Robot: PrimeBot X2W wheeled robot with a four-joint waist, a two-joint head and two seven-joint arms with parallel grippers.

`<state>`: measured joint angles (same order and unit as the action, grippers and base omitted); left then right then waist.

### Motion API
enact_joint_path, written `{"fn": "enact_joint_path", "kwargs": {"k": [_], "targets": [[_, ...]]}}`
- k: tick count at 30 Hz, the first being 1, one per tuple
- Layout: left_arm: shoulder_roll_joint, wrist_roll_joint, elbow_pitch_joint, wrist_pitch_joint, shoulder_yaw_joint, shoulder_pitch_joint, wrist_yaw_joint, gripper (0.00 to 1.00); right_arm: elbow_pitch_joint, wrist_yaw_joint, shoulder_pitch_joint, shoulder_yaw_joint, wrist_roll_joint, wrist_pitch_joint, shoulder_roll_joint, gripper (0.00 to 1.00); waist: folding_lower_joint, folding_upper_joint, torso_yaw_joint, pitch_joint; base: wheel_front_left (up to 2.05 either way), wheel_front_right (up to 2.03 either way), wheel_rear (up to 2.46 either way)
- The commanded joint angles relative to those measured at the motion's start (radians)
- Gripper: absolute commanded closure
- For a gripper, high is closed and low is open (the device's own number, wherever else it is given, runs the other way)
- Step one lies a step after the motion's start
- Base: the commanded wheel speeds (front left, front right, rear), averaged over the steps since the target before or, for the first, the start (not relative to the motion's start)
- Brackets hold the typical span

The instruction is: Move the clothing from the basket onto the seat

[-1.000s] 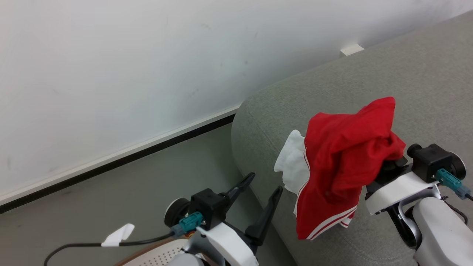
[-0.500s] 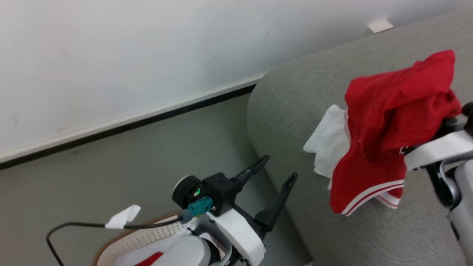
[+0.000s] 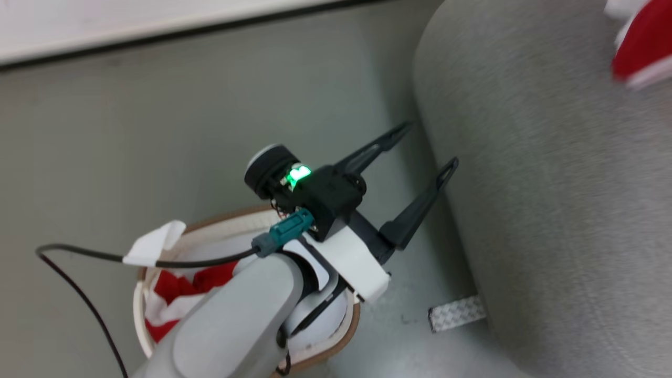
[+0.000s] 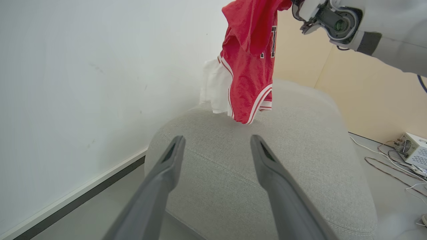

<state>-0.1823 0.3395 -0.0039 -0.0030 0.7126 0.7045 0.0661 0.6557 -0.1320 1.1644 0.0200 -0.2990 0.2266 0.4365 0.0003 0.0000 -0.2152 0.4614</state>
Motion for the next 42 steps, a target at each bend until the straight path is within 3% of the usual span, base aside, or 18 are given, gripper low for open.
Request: {"fn": "enact_joint_path", "kwargs": {"k": [1,6,16,17,18,19,20,27,33,42], "targets": [[-0.002,-0.008,-0.003,-0.005,-0.006,0.032,0.004,0.0,0.023,0.002,0.052,-0.04,0.025,0.001,0.025,1.0,-0.0003,0.0,0.091,0.156,0.0,0.0,0.0],[0.004,-0.015,0.003,-0.023,-0.005,0.074,0.013,0.0,0.124,0.003,0.11,-0.157,0.123,-0.003,0.058,1.0,-0.0003,0.0,0.127,0.228,0.0,0.0,0.0],[-0.019,-0.002,0.043,-0.046,-0.016,0.046,-0.004,0.0,0.366,0.003,-0.036,-0.355,0.237,0.028,-0.035,1.0,-0.0003,0.0,0.11,0.219,0.0,0.0,0.0],[-0.022,0.002,0.047,-0.047,-0.018,0.041,-0.007,0.0,0.381,0.003,-0.049,-0.368,0.245,0.031,-0.047,0.91,-0.0003,0.0,0.104,0.21,0.0,0.0,0.0],[-0.025,0.006,0.049,-0.048,-0.02,0.035,-0.011,0.0,0.394,0.003,-0.06,-0.384,0.255,0.031,-0.057,0.66,-0.0003,0.0,0.097,0.2,0.0,0.0,0.0],[-0.03,0.009,0.053,-0.049,-0.022,0.027,-0.014,0.0,0.402,0.003,-0.071,-0.396,0.265,0.034,-0.068,0.07,-0.0003,0.0,0.091,0.189,0.0,0.0,0.0],[-0.034,0.012,0.055,-0.05,-0.023,0.019,-0.014,0.0,0.406,0.003,-0.085,-0.408,0.274,0.037,-0.078,0.0,-0.0003,0.0,0.084,0.176,0.0,0.0,0.0],[-0.062,0.031,0.069,-0.069,-0.037,-0.055,-0.041,0.0,0.339,0.003,-0.227,-0.438,0.325,0.039,-0.133,0.0,-0.0003,0.0,0.045,0.069,0.0,0.0,0.0],[-0.09,0.058,0.088,-0.123,-0.066,-0.158,-0.081,0.0,0.123,0.003,-0.415,-0.392,0.335,0.039,-0.199,0.0,-0.0003,0.0,0.032,-0.047,0.0,0.0,0.0],[-0.108,0.1,0.162,-0.226,-0.13,-0.307,-0.147,0.0,-0.167,0.003,-0.679,-0.297,0.305,0.037,-0.286,0.0,-0.0003,0.0,0.065,-0.217,0.0,0.0,0.0]]}}
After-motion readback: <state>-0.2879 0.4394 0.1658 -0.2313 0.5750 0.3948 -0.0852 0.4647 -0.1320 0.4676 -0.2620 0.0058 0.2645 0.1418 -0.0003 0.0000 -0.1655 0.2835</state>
